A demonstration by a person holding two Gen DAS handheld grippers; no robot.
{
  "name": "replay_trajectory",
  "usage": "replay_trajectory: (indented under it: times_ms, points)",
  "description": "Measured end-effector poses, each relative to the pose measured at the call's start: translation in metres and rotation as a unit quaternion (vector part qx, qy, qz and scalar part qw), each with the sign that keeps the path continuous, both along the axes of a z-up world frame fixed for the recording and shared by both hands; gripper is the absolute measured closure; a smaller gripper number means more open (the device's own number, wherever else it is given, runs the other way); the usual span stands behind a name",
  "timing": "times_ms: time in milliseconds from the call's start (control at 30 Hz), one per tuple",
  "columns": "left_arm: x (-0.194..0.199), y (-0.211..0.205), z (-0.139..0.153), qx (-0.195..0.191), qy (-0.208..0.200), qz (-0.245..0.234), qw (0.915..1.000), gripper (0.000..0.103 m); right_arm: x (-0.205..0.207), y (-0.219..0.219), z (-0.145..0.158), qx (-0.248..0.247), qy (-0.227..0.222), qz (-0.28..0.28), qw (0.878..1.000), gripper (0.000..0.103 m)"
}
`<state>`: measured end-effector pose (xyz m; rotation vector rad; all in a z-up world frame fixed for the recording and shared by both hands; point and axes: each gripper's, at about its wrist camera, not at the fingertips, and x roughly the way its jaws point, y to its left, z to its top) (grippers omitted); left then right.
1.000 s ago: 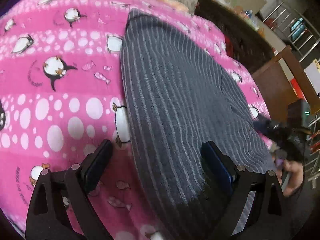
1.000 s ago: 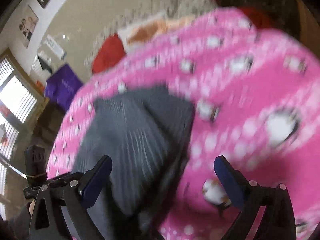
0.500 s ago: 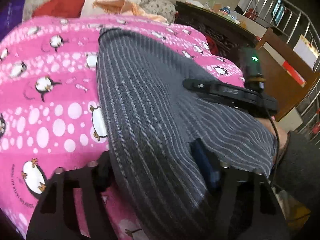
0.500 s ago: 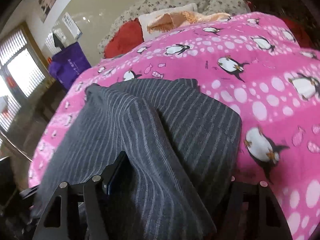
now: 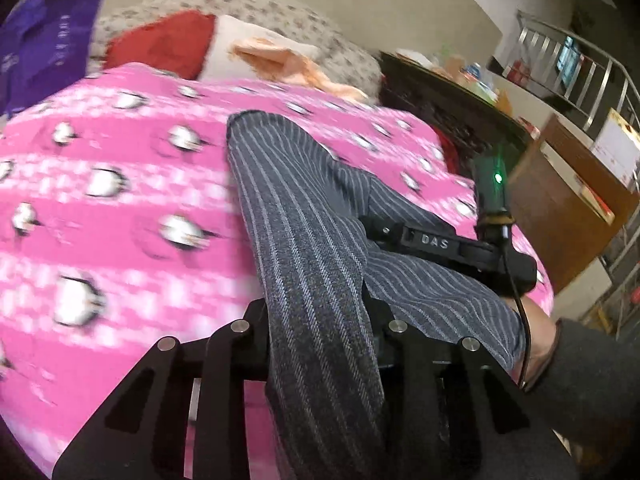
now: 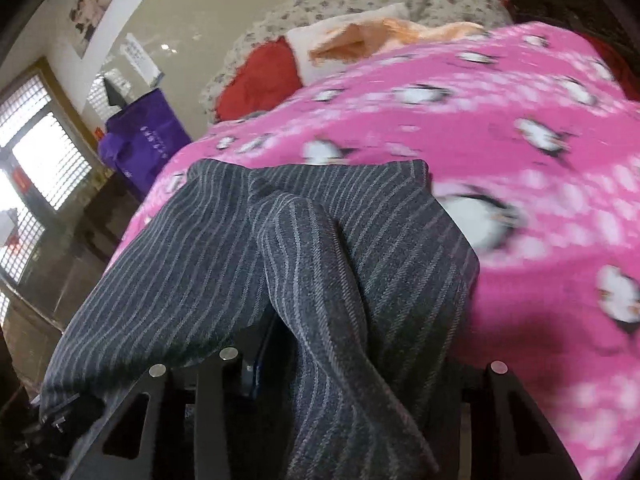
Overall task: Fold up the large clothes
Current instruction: 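Release the jacket and pull both grippers back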
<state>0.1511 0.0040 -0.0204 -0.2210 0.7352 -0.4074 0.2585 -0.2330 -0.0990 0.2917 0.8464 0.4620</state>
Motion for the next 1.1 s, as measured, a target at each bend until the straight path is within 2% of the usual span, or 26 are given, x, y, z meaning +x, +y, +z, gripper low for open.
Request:
replay_trajectory:
  times_ms: [67,233,300,433,533,600,667,733,900,1033,1100]
  points:
    - [0.004,0.033,-0.005,0.002,0.007,0.021,0.9997,0.073,0.007,0.031,0.001,0.006,-0.009,0.016,1.000,0.059]
    - [0.004,0.081,-0.026,0.002,0.037,0.056,0.9978,0.073,0.017,0.094,0.003,-0.018,-0.031,0.063,0.997,0.060]
    - [0.000,0.084,-0.034,0.003,0.041,0.054,0.9977,0.073,0.019,0.102,0.003,-0.032,-0.033,0.068,0.997,0.060]
    - [-0.001,0.079,-0.040,0.012,0.036,0.060,0.9975,0.072,0.025,0.097,-0.003,-0.025,-0.021,0.060,0.998,0.058]
    - [0.000,0.077,-0.043,0.010,0.039,0.066,0.9970,0.069,0.022,0.100,-0.003,-0.039,-0.023,0.055,0.997,0.053]
    - [0.000,0.081,-0.045,0.007,0.048,0.071,0.9963,0.062,0.021,0.100,-0.003,-0.045,-0.021,0.053,0.997,0.048]
    - [0.002,0.083,-0.047,0.020,0.059,0.085,0.9944,0.034,0.020,0.099,-0.001,-0.054,-0.018,0.052,0.997,0.044]
    - [0.005,0.086,-0.050,0.025,0.071,0.100,0.9922,0.021,0.011,0.096,0.008,-0.082,-0.023,0.041,0.995,0.042]
    - [0.004,0.099,-0.056,-0.012,0.097,0.109,0.9892,0.016,-0.026,0.081,0.035,-0.128,-0.017,0.020,0.991,0.042]
    - [-0.005,0.100,-0.049,0.017,0.113,0.127,0.9853,0.000,-0.064,0.061,0.056,-0.146,-0.014,-0.008,0.989,0.038]
    - [-0.014,0.101,-0.043,0.033,0.116,0.135,0.9835,0.000,-0.082,0.054,0.062,-0.160,-0.018,-0.020,0.987,0.037]
